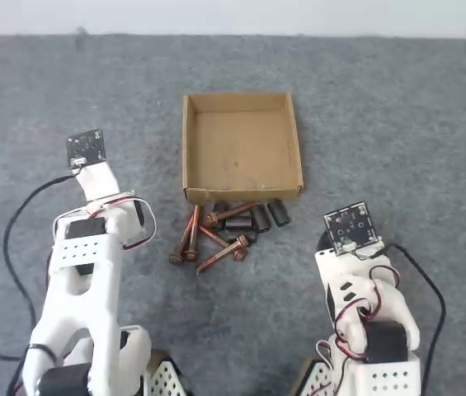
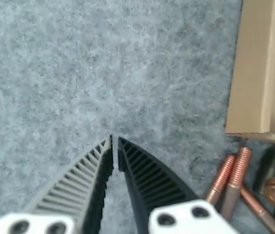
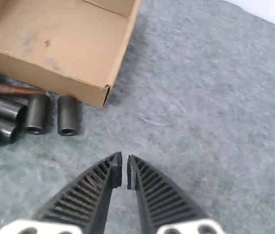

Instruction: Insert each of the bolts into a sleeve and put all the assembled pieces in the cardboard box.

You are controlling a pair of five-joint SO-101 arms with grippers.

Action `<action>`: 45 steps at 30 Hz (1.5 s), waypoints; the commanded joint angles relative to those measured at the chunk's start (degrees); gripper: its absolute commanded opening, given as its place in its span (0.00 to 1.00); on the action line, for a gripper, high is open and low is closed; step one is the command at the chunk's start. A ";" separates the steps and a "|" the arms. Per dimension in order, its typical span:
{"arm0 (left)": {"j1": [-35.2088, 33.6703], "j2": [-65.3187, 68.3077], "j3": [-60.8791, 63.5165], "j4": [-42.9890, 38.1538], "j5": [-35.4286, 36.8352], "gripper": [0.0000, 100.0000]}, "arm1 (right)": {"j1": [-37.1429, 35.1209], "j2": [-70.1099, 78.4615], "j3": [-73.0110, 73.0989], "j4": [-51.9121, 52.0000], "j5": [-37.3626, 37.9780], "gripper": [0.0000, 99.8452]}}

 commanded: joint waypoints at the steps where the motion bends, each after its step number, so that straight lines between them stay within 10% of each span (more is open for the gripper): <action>1: 0.09 0.26 -0.22 -1.41 0.44 0.02 | -1.63 0.31 -3.52 0.75 0.79 0.01; 23: 0.09 0.26 -0.22 -1.49 0.35 0.02 | -11.56 56.40 -27.52 -6.99 0.18 0.01; 35: 0.09 0.26 0.31 -3.16 0.35 0.02 | -12.00 78.99 -46.07 -7.78 -17.93 0.01; 41: 0.00 0.26 1.71 -8.00 0.35 0.02 | -15.08 84.70 -50.73 -9.36 -2.46 0.01; 45: 0.00 0.26 1.71 -7.91 0.35 0.02 | -14.90 89.63 -51.16 -13.14 -6.77 0.01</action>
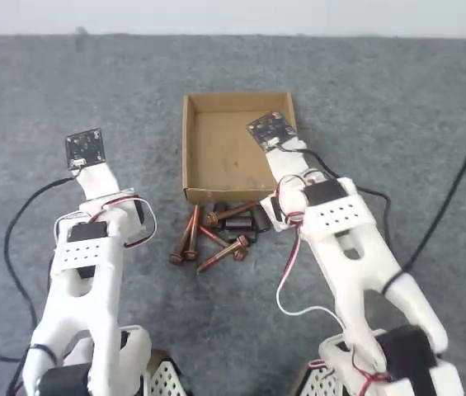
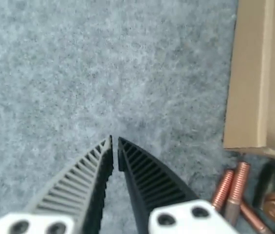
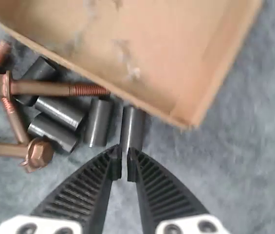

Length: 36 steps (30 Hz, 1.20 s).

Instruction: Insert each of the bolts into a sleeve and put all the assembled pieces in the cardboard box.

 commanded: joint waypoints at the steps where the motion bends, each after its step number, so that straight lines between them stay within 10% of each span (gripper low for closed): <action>1: 0.00 0.26 -0.57 -1.32 0.35 0.03 | 0.04 3.38 -3.25 -2.51 -3.78 0.01; 8: 0.00 0.26 -0.66 -2.29 0.62 0.19 | 1.10 9.63 -5.45 -2.24 -5.45 0.04; 13: -0.44 0.35 -0.66 -3.78 0.35 0.19 | 4.62 10.51 -5.71 -2.24 -6.68 0.16; 36: -2.11 21.54 -20.26 7.65 -4.40 0.19 | 4.09 20.09 -16.97 2.95 -7.21 0.13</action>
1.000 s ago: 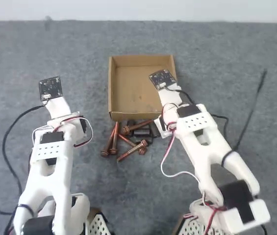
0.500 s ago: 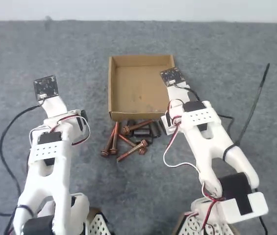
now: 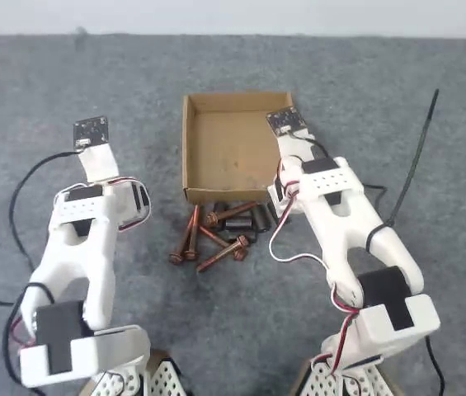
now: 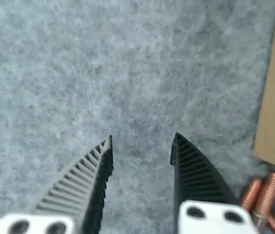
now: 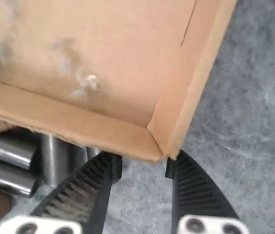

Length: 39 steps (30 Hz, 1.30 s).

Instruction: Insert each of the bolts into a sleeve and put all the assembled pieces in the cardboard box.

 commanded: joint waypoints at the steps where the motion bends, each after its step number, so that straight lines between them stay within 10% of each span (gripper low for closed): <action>1: -0.26 -0.53 -3.03 0.35 -0.62 0.19 | -0.84 -0.22 -5.45 3.47 -0.62 0.13; 16: -0.26 -0.53 -3.03 -0.70 -0.70 0.19 | -5.76 11.03 -9.76 2.07 -0.53 0.13; 39: -0.35 -0.53 -3.03 -0.62 -0.70 0.19 | 9.01 -4.00 -3.34 14.73 -2.99 0.01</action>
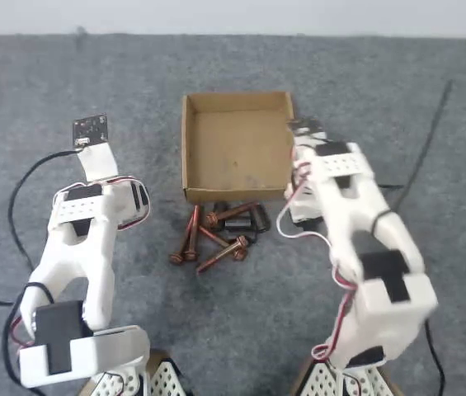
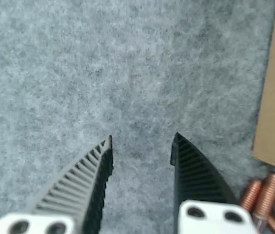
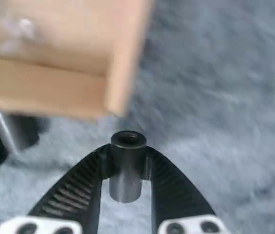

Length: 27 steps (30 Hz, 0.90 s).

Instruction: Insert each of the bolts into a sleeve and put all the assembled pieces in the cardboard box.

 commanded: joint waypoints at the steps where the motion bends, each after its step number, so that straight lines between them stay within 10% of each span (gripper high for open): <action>1: -0.35 -0.53 -2.59 -0.70 -0.44 0.19 | 2.59 -10.86 5.19 -1.63 -0.97 0.01; 27: -0.26 -0.62 -2.33 1.05 -0.44 0.19 | 8.40 -14.81 13.27 -2.77 1.49 0.08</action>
